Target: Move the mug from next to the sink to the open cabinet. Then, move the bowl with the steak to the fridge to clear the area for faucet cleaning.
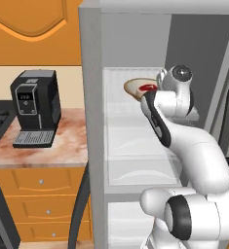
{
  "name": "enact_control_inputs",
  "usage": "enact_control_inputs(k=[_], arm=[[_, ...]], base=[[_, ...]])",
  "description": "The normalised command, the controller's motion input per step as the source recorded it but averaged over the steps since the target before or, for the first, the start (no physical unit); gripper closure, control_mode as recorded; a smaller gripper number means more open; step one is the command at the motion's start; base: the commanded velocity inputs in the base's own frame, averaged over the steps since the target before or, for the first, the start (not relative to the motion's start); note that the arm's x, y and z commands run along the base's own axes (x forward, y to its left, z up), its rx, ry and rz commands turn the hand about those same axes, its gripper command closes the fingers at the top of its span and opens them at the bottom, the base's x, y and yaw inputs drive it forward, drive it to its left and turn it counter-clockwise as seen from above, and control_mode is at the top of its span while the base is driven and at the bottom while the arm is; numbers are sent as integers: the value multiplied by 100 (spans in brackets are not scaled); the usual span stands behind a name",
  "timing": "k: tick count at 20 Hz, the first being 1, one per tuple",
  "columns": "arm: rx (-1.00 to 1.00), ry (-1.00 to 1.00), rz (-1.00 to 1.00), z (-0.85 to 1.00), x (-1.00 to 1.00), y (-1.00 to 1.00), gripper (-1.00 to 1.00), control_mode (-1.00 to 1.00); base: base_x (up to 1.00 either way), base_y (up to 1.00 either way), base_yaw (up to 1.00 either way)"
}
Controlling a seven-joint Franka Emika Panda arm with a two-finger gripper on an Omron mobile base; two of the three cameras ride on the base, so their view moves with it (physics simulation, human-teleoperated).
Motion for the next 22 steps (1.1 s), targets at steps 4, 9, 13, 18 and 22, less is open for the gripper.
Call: enact_control_inputs(k=[4, 9, 13, 18, 22], arm=[[-1, 0, 0, -39, 46, 0, 100, -100], [-5, 0, -1, -20, 28, 0, 100, -100], [-3, 0, 0, -8, 5, 0, -100, -100], [0, 0, -4, -11, -95, 1, -100, -100], [0, 0, -4, -12, -100, 0, -100, -100]], base=[[0, 0, 0], [0, 0, 0], [0, 0, 0], [0, 0, 0], [0, 0, 0]])
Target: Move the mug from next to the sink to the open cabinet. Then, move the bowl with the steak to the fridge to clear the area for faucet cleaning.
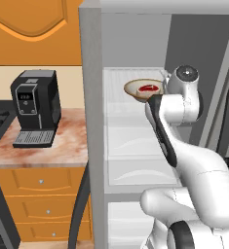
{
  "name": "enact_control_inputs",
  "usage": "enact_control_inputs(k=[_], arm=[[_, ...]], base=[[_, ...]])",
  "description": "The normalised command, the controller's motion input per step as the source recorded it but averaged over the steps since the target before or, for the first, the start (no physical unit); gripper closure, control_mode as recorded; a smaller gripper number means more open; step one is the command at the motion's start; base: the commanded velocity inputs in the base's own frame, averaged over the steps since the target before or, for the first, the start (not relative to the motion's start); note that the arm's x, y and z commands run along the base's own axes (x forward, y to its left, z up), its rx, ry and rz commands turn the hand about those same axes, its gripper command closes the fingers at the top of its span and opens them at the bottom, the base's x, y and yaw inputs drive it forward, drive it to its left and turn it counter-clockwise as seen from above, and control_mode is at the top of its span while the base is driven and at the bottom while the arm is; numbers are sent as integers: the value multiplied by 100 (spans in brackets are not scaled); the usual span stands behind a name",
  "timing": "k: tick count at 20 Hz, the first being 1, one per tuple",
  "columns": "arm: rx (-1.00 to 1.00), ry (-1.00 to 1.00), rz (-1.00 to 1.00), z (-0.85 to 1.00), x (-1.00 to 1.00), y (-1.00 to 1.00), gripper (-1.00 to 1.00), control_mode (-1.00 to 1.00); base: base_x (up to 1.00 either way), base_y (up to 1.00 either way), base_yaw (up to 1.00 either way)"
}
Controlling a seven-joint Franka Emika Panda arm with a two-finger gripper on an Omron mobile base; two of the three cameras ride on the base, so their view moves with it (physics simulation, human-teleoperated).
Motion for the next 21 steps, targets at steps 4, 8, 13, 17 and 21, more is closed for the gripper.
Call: enact_control_inputs(k=[4, 8, 13, 17, 21], arm=[[3, -1, -2, -1, -100, 2, -100, -100], [9, -2, 0, 0, -100, 1, -100, -100], [15, -11, -2, 7, -100, -7, -100, -100], [17, -28, -5, 26, -100, -24, -100, -100], [15, -31, -3, 27, -100, -28, -100, -100]], base=[[0, 0, 0], [0, 0, 0], [0, 0, 0], [0, 0, 0], [0, 0, 0]])
